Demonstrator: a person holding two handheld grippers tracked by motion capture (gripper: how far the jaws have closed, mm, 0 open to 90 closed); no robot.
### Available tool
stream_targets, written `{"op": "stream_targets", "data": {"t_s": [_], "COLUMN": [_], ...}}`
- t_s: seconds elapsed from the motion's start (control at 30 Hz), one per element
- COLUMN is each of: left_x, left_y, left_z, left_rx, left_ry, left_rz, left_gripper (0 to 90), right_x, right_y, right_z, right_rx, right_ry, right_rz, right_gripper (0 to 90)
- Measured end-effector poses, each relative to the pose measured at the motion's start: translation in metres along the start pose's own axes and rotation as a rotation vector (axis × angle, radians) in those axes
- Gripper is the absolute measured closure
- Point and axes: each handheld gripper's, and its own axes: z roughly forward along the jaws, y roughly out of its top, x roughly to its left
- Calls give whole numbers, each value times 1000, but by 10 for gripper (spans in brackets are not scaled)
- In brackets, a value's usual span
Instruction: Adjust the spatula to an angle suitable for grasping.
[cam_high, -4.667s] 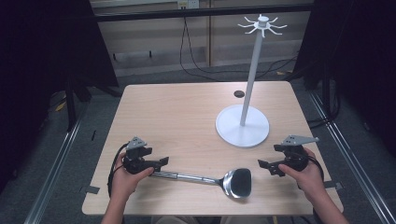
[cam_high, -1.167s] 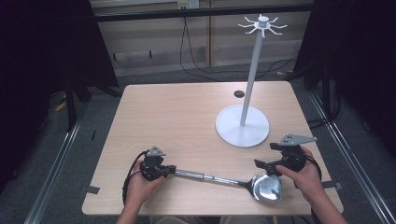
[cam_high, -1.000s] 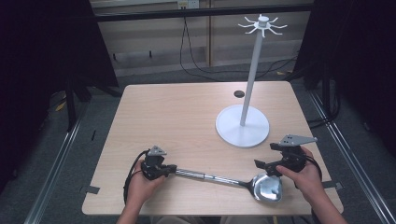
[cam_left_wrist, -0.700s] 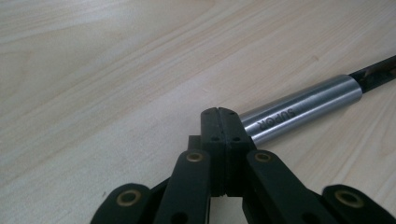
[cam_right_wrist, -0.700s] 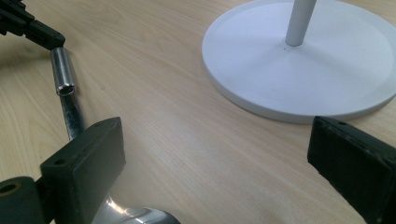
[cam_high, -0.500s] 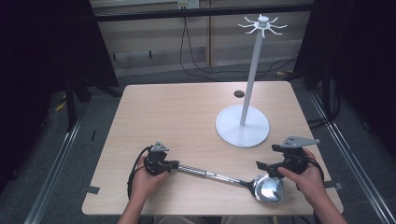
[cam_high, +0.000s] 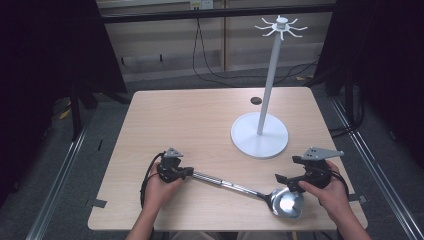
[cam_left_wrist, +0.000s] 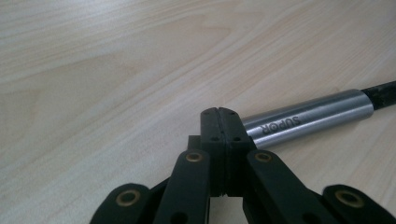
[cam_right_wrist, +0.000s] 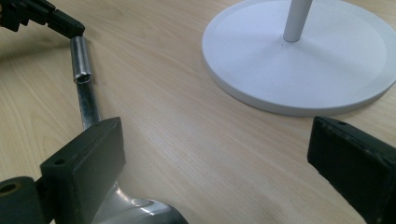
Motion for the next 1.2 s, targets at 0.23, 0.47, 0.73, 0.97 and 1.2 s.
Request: {"op": "stream_targets", "data": {"t_s": [0.23,0.47,0.73,0.97,1.2], "left_x": [3,3,5,4,7], "left_y": [5,10,12,13,12], "left_z": [5,10,12,12,5], "left_rx": [-5,-9,-19,-35,-67], "left_ry": [5,17,23,36,45], "left_rz": [2,9,12,11,-24], "left_gripper": [899,899,892,845,688], "right_x": [1,6,5,7,8], "right_y": [-1,0,-1,0,2], "right_z": [-2,-2,-3,-1,1], "right_rx": [-1,-1,7,12,12], "right_ry": [-3,-1,-6,-2,2], "right_rz": [5,1,0,-8,-16], "right_gripper": [36,37,36,36,37]}}
